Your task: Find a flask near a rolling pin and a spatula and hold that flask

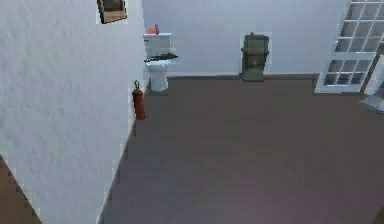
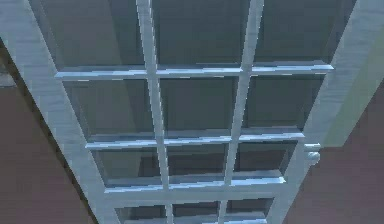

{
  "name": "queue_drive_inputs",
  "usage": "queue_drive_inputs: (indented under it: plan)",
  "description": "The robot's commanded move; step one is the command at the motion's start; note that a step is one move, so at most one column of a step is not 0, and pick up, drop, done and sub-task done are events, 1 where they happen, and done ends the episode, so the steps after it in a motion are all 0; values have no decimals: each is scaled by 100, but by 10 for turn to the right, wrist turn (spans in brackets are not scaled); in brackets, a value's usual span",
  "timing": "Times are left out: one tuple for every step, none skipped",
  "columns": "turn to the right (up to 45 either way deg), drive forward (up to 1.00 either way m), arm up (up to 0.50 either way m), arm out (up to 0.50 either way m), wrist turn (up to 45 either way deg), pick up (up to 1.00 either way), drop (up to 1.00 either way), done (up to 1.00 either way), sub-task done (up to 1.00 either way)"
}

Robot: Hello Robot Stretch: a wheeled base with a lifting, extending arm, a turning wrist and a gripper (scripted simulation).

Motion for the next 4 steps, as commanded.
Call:
queue_drive_inputs:
  plan:
    - [30, 0, 0, 0, 0, 0, 0, 0, 0]
    - [0, 50, 0, 0, 0, 0, 0, 0, 0]
    - [240, 0, 0, 0, 0, 0, 0, 0, 0]
    - [0, 100, 0, 0, 0, 0, 0, 0, 0]
